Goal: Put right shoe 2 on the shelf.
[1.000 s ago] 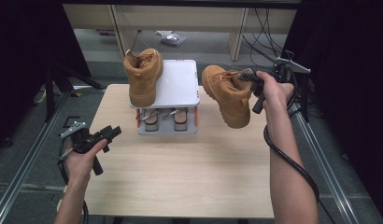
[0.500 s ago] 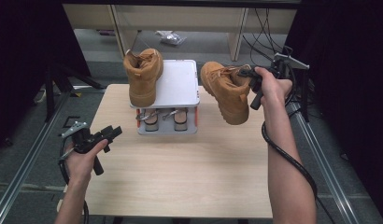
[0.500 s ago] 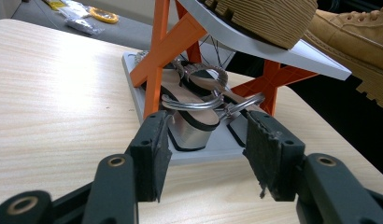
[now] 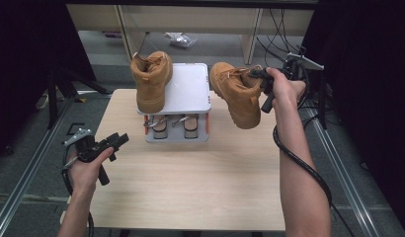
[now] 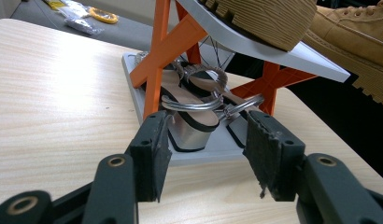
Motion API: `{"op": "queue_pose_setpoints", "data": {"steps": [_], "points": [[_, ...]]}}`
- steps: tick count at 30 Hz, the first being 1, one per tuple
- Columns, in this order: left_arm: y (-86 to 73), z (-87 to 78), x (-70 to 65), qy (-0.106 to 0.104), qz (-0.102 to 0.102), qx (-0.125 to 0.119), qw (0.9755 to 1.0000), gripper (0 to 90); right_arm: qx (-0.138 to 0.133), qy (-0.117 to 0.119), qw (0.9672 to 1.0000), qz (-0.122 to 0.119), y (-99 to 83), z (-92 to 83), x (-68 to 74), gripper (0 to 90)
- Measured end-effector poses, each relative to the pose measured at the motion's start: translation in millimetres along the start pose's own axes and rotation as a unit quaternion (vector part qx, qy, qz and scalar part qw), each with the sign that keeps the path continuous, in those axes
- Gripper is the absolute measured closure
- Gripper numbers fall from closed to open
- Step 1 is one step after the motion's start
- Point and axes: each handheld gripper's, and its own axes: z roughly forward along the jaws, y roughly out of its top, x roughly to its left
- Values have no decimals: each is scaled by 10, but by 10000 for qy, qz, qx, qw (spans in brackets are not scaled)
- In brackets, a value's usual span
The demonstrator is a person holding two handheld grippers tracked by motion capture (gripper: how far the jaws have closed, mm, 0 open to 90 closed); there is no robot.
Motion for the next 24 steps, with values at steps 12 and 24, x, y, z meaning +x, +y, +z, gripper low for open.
{"op": "queue_pose_setpoints", "data": {"steps": [12,24], "points": [[3,-7,4,3,0,-11,10000,484,-93,16,10000,-24,7,46,63,825],[-1,1,0,6,11,-2,10000,484,-107,26,9999,0,23,77,132,824]]}}
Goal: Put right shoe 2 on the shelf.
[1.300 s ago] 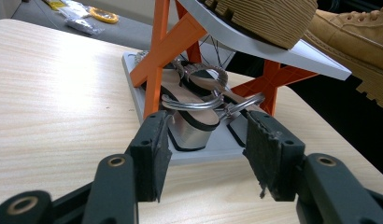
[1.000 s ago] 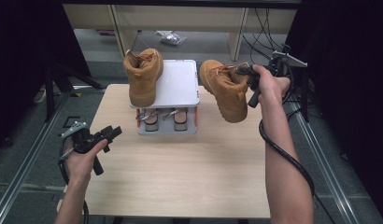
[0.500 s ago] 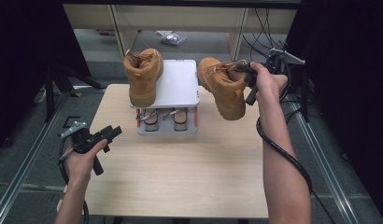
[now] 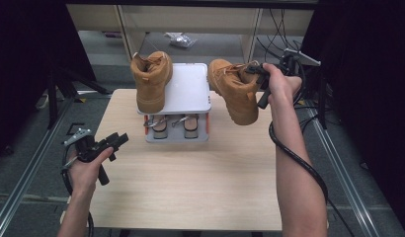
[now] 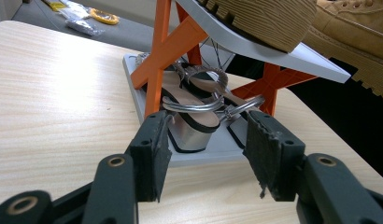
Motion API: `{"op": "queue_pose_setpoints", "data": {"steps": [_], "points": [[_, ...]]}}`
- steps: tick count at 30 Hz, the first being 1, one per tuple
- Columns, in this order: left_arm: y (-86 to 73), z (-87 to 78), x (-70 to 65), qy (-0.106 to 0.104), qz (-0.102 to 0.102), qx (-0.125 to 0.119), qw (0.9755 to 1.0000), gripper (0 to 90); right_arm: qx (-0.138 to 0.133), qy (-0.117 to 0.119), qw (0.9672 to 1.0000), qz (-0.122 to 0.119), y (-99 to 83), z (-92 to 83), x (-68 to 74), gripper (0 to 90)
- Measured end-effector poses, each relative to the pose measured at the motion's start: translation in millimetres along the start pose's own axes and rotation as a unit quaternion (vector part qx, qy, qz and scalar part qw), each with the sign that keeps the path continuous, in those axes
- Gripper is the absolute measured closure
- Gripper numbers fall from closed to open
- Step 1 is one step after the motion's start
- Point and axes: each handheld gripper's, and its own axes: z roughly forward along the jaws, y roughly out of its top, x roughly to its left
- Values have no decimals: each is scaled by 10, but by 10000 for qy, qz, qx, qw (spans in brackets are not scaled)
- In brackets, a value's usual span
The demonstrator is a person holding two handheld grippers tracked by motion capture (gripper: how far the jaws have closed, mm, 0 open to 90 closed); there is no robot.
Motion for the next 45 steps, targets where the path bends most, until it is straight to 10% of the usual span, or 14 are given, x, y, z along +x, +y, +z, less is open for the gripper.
{"op": "queue_pose_setpoints", "data": {"steps": [45], "points": [[0,-22,21,14,-16,-23,10000,484,-65,204,9997,-80,-9,210,270,822]]}}
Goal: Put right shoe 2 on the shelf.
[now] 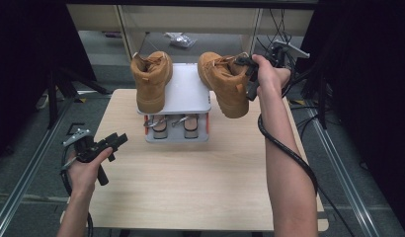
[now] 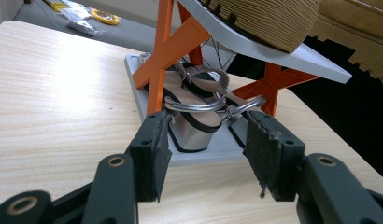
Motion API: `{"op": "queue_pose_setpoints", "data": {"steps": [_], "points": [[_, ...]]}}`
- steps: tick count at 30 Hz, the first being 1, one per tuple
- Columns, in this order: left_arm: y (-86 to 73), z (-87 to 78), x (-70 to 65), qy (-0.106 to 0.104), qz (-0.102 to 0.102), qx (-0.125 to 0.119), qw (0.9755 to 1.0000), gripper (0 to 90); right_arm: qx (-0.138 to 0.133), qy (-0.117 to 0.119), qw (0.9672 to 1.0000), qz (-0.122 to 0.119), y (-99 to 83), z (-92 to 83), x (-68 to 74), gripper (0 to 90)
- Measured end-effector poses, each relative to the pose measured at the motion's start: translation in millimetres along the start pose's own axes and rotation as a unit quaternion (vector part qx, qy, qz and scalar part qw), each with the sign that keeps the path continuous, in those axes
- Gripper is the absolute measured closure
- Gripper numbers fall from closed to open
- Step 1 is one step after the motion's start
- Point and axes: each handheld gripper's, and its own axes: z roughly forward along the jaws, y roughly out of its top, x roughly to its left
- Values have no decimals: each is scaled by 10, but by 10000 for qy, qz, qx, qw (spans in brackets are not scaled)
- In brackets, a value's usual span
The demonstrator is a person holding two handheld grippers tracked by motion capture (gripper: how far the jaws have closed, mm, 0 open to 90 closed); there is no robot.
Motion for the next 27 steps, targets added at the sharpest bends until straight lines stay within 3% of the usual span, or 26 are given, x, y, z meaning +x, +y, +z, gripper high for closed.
{"op": "queue_pose_setpoints", "data": {"steps": [2,11,27], "points": [[-1,-2,3,5,1,7,10000,484,55,-5,9999,116,-4,11,23,822],[-3,-4,2,3,5,5,10000,484,48,44,10000,62,-13,81,90,821],[-3,-19,24,37,-20,-9,10000,484,115,91,9997,175,-33,240,135,817]]}}
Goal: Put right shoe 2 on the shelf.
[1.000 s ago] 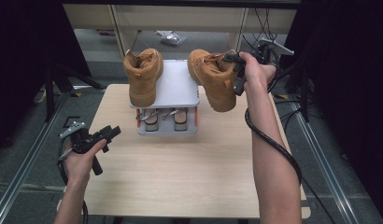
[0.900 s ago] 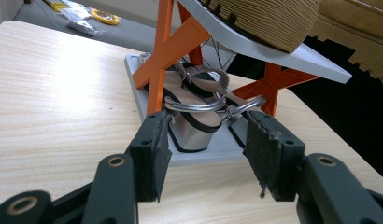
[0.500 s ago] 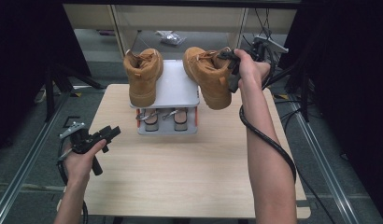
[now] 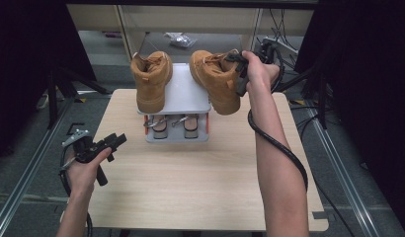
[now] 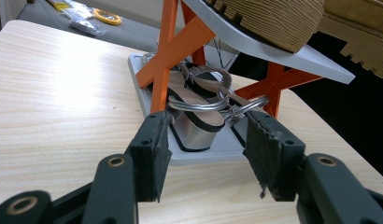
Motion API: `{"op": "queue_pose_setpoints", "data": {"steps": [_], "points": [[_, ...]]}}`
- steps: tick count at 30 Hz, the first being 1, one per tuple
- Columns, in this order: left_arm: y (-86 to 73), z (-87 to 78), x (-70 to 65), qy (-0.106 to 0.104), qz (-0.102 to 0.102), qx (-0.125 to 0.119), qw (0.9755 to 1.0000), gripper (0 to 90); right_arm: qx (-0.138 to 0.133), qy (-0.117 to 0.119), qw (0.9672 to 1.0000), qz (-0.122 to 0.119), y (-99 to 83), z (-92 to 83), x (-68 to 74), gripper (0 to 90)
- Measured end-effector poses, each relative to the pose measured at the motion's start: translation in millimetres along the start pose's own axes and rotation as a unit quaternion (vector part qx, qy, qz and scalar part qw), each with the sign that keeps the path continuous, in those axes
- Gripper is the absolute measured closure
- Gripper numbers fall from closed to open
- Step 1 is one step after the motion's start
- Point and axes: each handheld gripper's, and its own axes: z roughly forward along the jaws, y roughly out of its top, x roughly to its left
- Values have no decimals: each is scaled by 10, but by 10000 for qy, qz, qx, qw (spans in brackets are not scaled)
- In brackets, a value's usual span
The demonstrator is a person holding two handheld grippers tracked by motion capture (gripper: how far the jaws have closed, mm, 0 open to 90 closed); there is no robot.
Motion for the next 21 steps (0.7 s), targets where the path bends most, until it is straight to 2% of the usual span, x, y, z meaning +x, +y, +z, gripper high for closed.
{"op": "queue_pose_setpoints", "data": {"steps": [4,5,11,12,16,21], "points": [[-3,0,5,1,3,1,10000,484,-34,29,9999,-102,-11,33,5,816],[-4,3,6,-2,-1,2,10000,484,15,22,10000,-1,-12,38,21,816],[-3,-2,7,1,2,1,10000,484,-49,39,10000,-66,-23,109,68,815],[-2,-4,9,10,-4,-1,10000,484,-12,41,10000,27,-22,117,83,815],[-6,-5,19,2,-13,-7,10000,484,-53,73,9999,-48,-35,178,97,815],[-3,-8,21,4,-22,-11,10000,484,3,49,10000,30,-53,252,111,813]]}}
